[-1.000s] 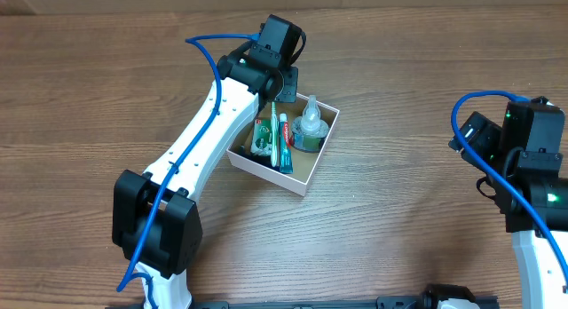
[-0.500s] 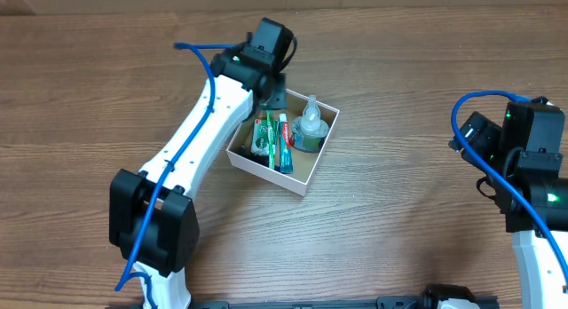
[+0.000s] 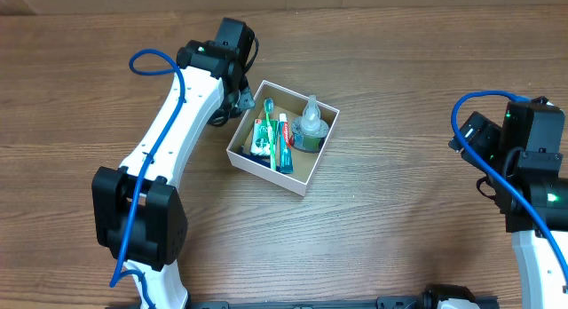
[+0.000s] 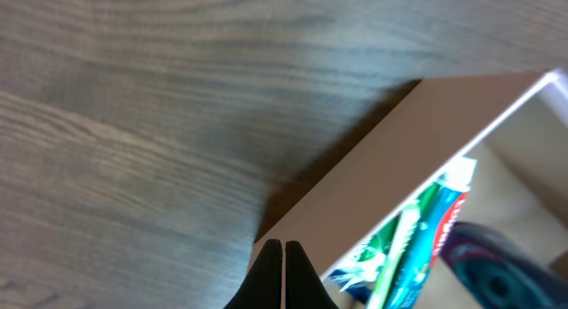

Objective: Pack container

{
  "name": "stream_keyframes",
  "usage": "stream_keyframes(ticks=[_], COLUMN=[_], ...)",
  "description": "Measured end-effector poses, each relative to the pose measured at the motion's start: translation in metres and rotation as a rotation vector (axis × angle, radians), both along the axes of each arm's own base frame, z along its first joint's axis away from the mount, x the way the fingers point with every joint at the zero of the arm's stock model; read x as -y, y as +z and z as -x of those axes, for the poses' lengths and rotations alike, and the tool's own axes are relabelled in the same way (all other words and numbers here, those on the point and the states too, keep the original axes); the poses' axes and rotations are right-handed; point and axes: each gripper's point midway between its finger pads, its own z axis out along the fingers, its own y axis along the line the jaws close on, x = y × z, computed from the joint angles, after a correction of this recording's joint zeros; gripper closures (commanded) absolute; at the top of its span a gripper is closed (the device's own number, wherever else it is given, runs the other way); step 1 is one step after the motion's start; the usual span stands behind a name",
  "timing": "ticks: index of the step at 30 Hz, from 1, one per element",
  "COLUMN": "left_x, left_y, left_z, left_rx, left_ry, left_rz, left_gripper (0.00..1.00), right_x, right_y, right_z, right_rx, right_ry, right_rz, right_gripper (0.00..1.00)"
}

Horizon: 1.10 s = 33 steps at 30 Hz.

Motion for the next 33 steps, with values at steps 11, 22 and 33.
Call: stream_keyframes(ticks=[11,22,33], left_x=[0.005,0.031,0.050], left_y=[-0.047,-0.046,-0.042], left_z=[0.049,0.083,0.098], left_rx=[-0.205,-0.334,-0.399], left_ry=[-0.012,-0.062,-0.113], left_rz=[0.059,0.125,0.236], left_gripper=[0.96,0.96,0.96], right_x=[0.000,0.000,0.000], right_y=[0.000,0.000,0.000], right_z=[0.000,0.000,0.000], right_rx=[0.000,0.000,0.000], right_ry=[0.000,0.000,0.000], right_rz=[0.000,0.000,0.000], right_gripper=[0.00,0.00,0.00])
